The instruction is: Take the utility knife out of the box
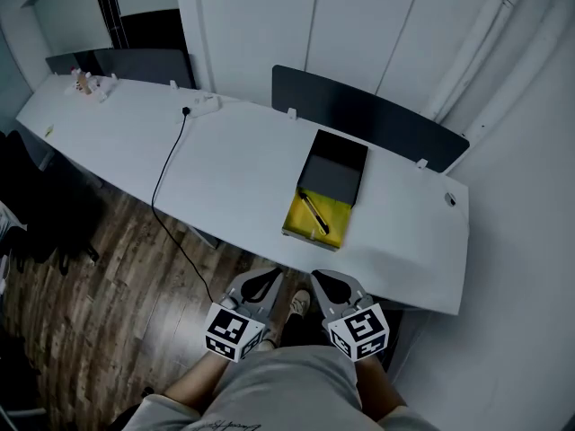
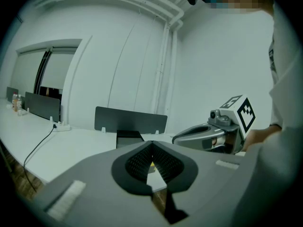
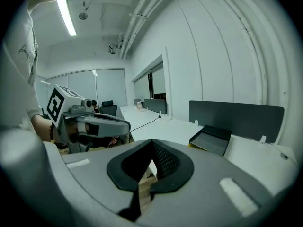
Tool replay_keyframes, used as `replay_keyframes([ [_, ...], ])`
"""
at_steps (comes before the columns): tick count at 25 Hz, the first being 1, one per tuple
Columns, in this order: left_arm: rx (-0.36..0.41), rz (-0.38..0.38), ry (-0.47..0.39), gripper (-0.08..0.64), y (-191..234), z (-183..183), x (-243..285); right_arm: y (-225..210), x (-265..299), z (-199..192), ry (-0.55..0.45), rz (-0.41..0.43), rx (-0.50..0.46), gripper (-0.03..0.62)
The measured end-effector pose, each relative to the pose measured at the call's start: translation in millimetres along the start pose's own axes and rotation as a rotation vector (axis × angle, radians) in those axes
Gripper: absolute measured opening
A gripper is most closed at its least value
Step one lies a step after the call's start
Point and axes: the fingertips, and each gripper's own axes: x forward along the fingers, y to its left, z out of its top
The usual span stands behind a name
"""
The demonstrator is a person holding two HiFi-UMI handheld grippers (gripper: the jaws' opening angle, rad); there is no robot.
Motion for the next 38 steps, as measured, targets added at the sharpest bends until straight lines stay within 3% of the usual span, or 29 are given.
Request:
replay_keyframes([
  [12,-0.001,0.053,0.0,0.0,34,38,94,-95,43,40,-0.01,0.041,-0.038,0.015],
  [22,-0.009,0.094,0.0,0.002,44,50,141,-146,59,43,0.0,0.071,-0.048,0.014],
  [38,0.007,-0.006,0.056,0.0,69,56,176,-168,84,48,0.033,0.002,0.006,0.015],
])
